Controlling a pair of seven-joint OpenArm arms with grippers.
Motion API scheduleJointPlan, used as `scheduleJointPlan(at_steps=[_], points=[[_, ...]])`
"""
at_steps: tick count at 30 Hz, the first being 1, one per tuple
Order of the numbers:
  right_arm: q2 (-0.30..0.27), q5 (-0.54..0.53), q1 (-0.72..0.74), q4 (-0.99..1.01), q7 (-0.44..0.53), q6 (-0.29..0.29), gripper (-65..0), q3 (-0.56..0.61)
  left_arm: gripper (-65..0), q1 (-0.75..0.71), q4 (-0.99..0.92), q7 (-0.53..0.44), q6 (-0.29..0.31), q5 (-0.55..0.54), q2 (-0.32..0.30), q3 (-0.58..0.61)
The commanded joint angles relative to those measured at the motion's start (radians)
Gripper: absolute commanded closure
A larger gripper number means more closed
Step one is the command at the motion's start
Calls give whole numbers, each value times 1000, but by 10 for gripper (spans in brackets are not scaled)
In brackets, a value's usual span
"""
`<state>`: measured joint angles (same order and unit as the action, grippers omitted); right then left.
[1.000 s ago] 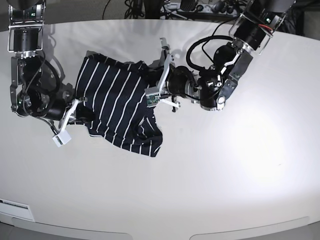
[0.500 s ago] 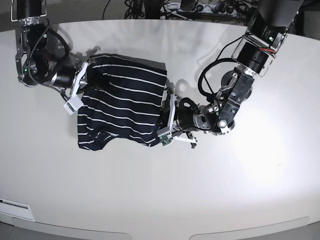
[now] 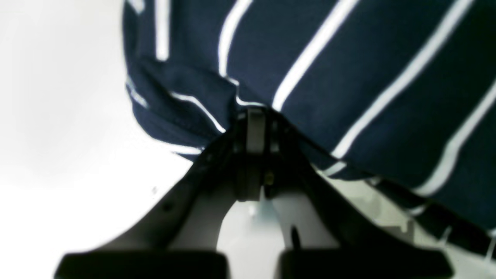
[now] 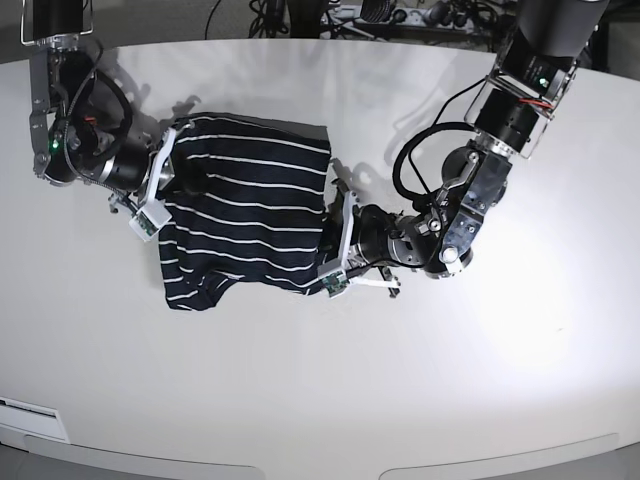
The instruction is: Fold the T-shirt properly
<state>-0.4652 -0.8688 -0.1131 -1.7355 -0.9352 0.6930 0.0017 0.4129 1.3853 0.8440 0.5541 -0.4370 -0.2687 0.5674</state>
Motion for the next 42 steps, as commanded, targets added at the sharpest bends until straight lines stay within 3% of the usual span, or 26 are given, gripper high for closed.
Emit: scheduleJointPlan(at_steps=[1, 4, 8, 12, 16, 19, 24, 28, 34, 42], points=[[-15, -26, 31, -19, 26, 5, 0, -9, 0, 5, 13, 62, -2, 42, -14, -1], [-14, -80, 75, -19, 32, 5, 0, -22, 0, 6, 58, 62, -3, 33, -28, -1], [-14, -238, 102, -19, 98, 5, 0, -112, 0, 5, 158, 63, -2, -56, -62, -23], [-14, -362, 110, -19, 28, 5, 0, -240, 0, -10, 253, 78, 11, -195, -76, -130], [-15, -597, 107, -19, -138, 5, 0, -357, 0, -47, 327, 127, 73, -446, -84, -304], [-23, -615, 94, -19, -256, 5, 0, -408, 0, -90, 343, 215, 129, -693, -84, -425], [-36, -615, 13, -97, -256, 5, 0, -447, 0, -196, 343, 389, 144, -1042, -84, -572], [-36, -615, -97, -249, -259, 5, 0, -506, 0, -302, 375, 467, 144, -1047, -84, -685], [-34, -615, -286, -451, -260, 5, 0, -658, 0, -506, 544, 474, 141, -1047, -140, -811], [-11, -615, -549, -485, -268, 5, 0, -815, 0, -856, 821, 474, 141, -1047, -172, -975]])
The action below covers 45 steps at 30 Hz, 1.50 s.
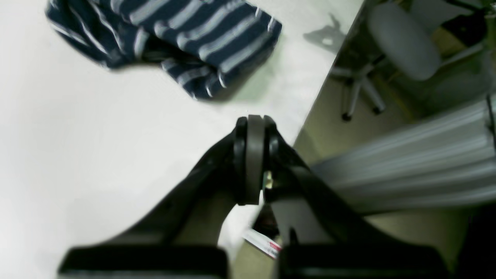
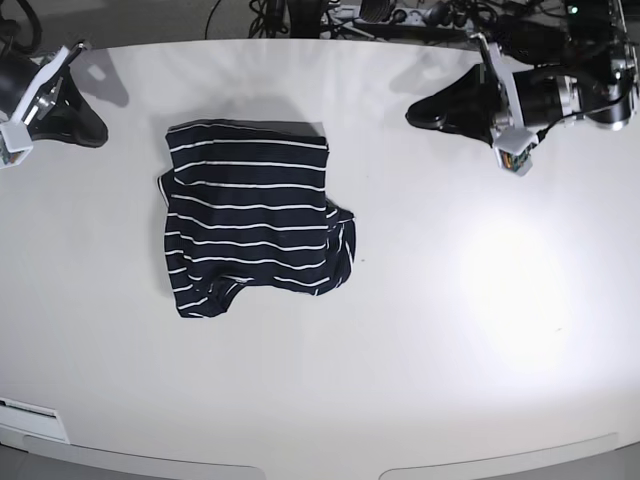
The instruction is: Fold the T-shirt properly
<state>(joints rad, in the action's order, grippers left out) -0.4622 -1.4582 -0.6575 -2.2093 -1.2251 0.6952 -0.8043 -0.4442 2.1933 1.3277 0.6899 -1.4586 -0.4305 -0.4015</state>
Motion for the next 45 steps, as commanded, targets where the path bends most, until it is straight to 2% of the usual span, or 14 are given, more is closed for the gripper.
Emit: scheduleJointPlan(at_steps=[1, 9, 18, 23, 25, 28, 30, 33, 36, 41, 45], points=[[-6, -25, -32, -11, 13, 3, 0, -21, 0, -43, 32, -10, 5, -25, -10, -25], [35, -25, -240, -11, -47, 3, 0, -59, 0, -377, 109, 13, -10, -25, -10, -122], [41, -25, -504, -3, -74, 3, 0, -58, 0, -735, 109, 16, 8, -22, 3, -124], [51, -25, -584, 88, -59, 3, 0, 26, 0, -835, 76, -32, 8, 126, 51, -121], [51, 55, -583, 162, -10, 3, 0, 107, 0, -837, 28, -80, 8, 186, 51, -103], [47, 256, -569, 297, 154, 3, 0, 259, 0, -808, -84, -173, 6, 310, 50, -34], [43, 382, -528, 387, 253, 3, 0, 360, 0, -759, -183, -216, -14, 394, 47, 28], [44, 535, -419, 517, 338, 1, 0, 486, 0, -645, -355, -284, -50, 489, 45, 121], [44, 682, -304, 650, 434, -46, 0, 591, 0, -520, -545, -375, -80, 586, 46, 211], [44, 868, -130, 875, 602, -80, 0, 759, 0, -327, -879, -538, -114, 739, 46, 336], [44, 995, -9, 1048, 743, -155, 0, 887, 0, -203, -1123, -784, -114, 867, 51, 413]])
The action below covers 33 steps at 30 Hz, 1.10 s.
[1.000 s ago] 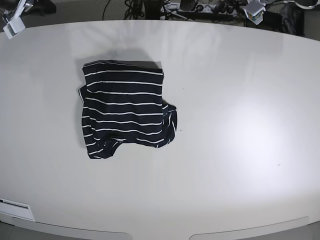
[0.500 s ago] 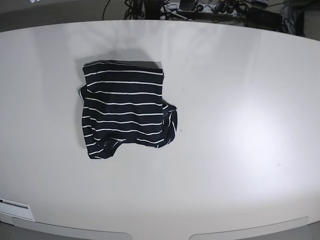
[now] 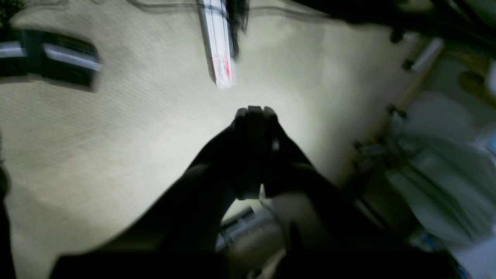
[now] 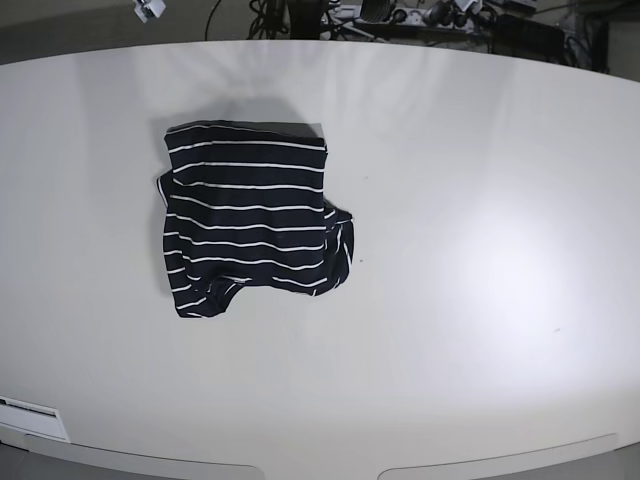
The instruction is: Fold the T-shirt properly
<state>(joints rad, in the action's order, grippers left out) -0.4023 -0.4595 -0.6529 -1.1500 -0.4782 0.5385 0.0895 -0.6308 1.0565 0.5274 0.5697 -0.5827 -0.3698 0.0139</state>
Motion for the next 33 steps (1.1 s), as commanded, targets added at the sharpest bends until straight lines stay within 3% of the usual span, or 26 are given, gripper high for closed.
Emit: scheduleJointPlan(at_steps=[1, 6, 10, 15, 17, 19, 27, 33], points=[[-16, 23, 16, 29, 34, -23, 0, 22, 0, 13, -40, -51, 6, 25, -6, 13], [3, 129, 149, 213, 257, -136, 0, 149, 0, 155, -272, -307, 5, 196, 42, 26], [54, 201, 243, 327, 342, -233, 0, 212, 0, 256, -401, -417, -11, 289, 96, 26], [150, 215, 342, 459, 381, -345, 0, 232, 0, 336, -481, -504, -212, 444, 188, 26], [194, 270, 370, 513, 381, -385, 0, 232, 0, 347, -512, -580, -301, 509, 216, 31], [230, 318, 382, 559, 399, -394, 0, 232, 0, 346, -551, -680, -364, 534, 233, 52], [302, 364, 378, 631, 494, -405, 0, 232, 0, 346, -736, -915, -495, 534, 277, 215], [337, 364, 372, 635, 530, -416, 0, 232, 0, 349, -783, -1003, -529, 518, 306, 221]])
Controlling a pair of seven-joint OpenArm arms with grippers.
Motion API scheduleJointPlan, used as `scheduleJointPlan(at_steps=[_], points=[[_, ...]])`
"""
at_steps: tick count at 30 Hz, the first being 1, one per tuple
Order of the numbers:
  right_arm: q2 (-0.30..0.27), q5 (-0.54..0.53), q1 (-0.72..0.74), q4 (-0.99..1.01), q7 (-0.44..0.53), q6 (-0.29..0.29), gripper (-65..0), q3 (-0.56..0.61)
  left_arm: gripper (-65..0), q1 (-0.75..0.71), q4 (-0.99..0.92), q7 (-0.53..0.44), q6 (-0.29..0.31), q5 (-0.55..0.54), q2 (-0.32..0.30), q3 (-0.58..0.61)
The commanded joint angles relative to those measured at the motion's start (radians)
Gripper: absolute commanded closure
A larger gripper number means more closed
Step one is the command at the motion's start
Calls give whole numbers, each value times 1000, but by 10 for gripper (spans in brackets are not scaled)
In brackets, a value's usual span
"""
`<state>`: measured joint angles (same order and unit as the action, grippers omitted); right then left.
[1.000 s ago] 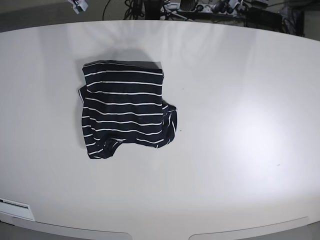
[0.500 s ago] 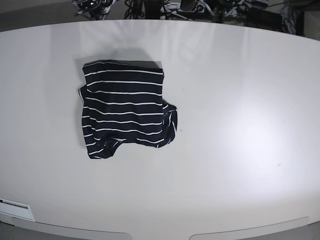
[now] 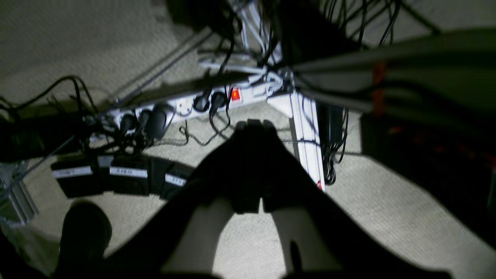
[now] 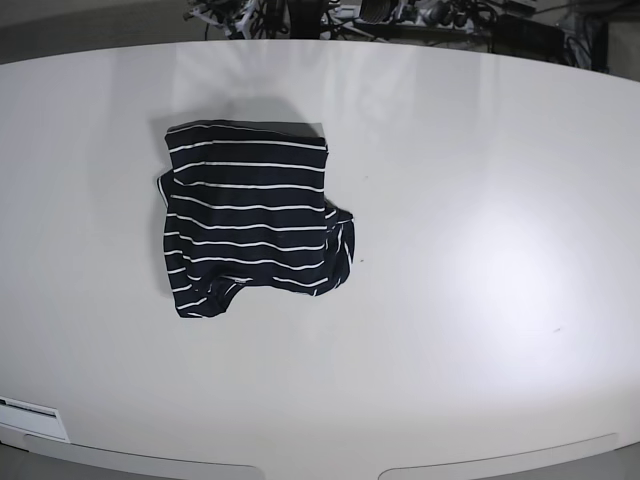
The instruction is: Fold the T-shirt properly
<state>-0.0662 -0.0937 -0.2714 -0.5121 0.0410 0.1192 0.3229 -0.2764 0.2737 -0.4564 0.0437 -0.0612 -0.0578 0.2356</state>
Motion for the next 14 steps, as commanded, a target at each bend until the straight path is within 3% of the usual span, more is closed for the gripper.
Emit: scheduleJointPlan(at_steps=[1, 7, 10, 14], points=[[6, -2, -12, -3, 19, 2, 0, -2, 0, -5, 0, -19, -3, -13, -6, 0], [50, 89, -18, -3, 54, -18, 0, -2, 0, 6, -1, -14, 20, -74, -9, 0], [59, 95, -14, -3, 53, 23, 0, -2, 0, 10, -1, 0, 23, -82, -9, 0], [61, 95, -14, -3, 64, 27, 0, -2, 0, 12, 9, -15, 27, -90, 0, 0]])
